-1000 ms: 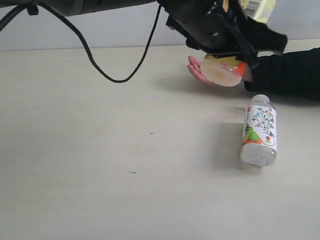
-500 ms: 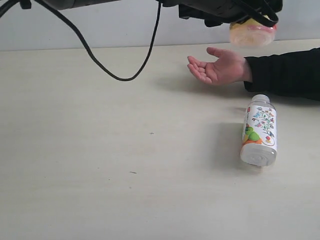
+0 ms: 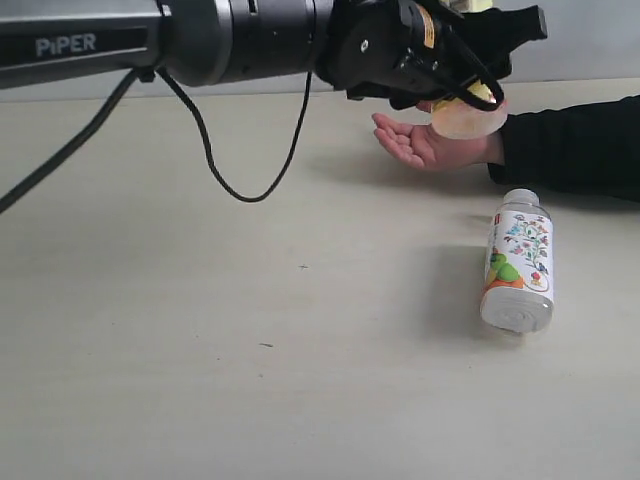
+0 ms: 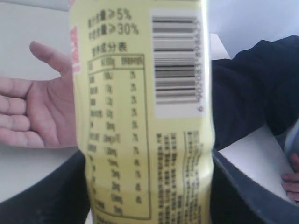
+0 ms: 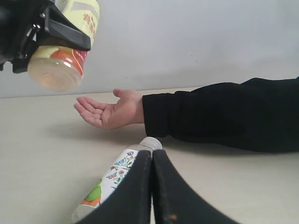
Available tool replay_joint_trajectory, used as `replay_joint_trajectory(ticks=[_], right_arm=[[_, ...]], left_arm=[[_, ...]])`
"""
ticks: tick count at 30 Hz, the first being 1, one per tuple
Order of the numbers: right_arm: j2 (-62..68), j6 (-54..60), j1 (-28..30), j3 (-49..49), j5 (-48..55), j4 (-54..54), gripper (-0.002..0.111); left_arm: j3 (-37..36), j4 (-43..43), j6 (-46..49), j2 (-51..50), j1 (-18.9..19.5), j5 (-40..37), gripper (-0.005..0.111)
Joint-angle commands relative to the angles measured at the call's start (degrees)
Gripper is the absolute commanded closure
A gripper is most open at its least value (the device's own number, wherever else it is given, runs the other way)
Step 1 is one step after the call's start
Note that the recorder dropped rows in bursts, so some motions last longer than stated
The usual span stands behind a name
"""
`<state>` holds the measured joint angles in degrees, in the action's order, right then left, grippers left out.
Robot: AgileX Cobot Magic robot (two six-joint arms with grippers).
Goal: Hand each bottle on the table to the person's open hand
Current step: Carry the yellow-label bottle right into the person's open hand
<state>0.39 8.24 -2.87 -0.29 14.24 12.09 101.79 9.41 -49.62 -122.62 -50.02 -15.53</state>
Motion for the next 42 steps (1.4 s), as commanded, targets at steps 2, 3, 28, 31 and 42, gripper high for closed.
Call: replay_joint_trajectory(ticks=[2,3,28,31,42], right_arm=[[-0.4,0.1,0.2,0.3,-0.5,-0.1,0.108],[-0.4,0.1,0.2,0.3,-0.5,-0.1,0.108],[-0.4,0.1,0.2,0.3,-0.5,0.0,0.108],[-0.4,0.1,0.2,0.3,-0.5,0.0,0.108],[-0.4,0.1,0.2,0.3,-0.5,0.0,0.108]], left_arm=[[0.3,0.2,-3.6,-3.3,2.2,3.0,0.107],[0.3,0.1,-3.6,-4.0,2.7,3.0,0.107],[17.8,-4.2,-3.6,-21.9,4.8,4.0,0.107],[17.8,-4.9,-3.6,-22.0,5.0,3.4,0.107],[17.8,-8.6,-3.6,-22.0,5.0,1.3,0.041]])
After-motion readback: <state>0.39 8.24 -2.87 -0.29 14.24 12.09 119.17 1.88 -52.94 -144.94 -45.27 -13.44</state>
